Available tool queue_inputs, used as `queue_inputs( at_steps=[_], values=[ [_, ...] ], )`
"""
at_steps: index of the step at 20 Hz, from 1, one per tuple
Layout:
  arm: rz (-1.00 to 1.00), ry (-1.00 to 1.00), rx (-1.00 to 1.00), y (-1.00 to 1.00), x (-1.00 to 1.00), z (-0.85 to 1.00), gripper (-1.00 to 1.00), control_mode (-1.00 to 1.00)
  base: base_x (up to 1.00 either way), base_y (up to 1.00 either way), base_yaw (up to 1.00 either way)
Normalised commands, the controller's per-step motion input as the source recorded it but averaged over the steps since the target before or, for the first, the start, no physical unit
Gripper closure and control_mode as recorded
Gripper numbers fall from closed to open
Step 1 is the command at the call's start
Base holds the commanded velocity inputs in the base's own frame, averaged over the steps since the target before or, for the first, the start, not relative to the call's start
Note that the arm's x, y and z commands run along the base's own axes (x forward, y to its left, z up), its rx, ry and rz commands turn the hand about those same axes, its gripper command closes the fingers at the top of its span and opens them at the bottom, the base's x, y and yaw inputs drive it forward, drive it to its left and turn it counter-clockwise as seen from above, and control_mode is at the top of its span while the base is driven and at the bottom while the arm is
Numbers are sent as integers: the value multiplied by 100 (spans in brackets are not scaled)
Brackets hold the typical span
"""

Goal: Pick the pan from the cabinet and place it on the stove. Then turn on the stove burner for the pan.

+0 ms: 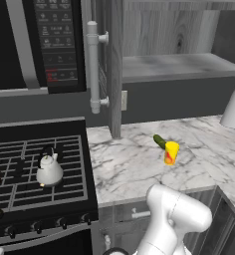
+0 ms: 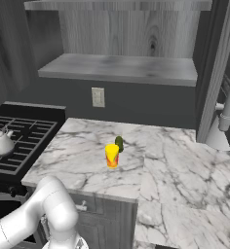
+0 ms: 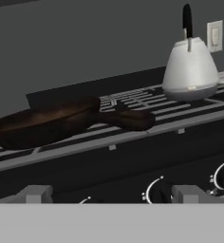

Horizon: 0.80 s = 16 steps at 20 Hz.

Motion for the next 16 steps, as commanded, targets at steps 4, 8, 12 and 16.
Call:
queue_inputs(
  at_steps=[4,8,12,16],
  values=[
    [0,0,-1,0,2,-23,-100,-100,0,0,0],
    [0,0,-1,0,1,-23,-100,-100,0,0,0],
    [0,0,0,0,2,-17,-100,-100,0,0,0],
    [0,-1,0,0,5,-9,-100,-100,0,0,0]
  ],
)
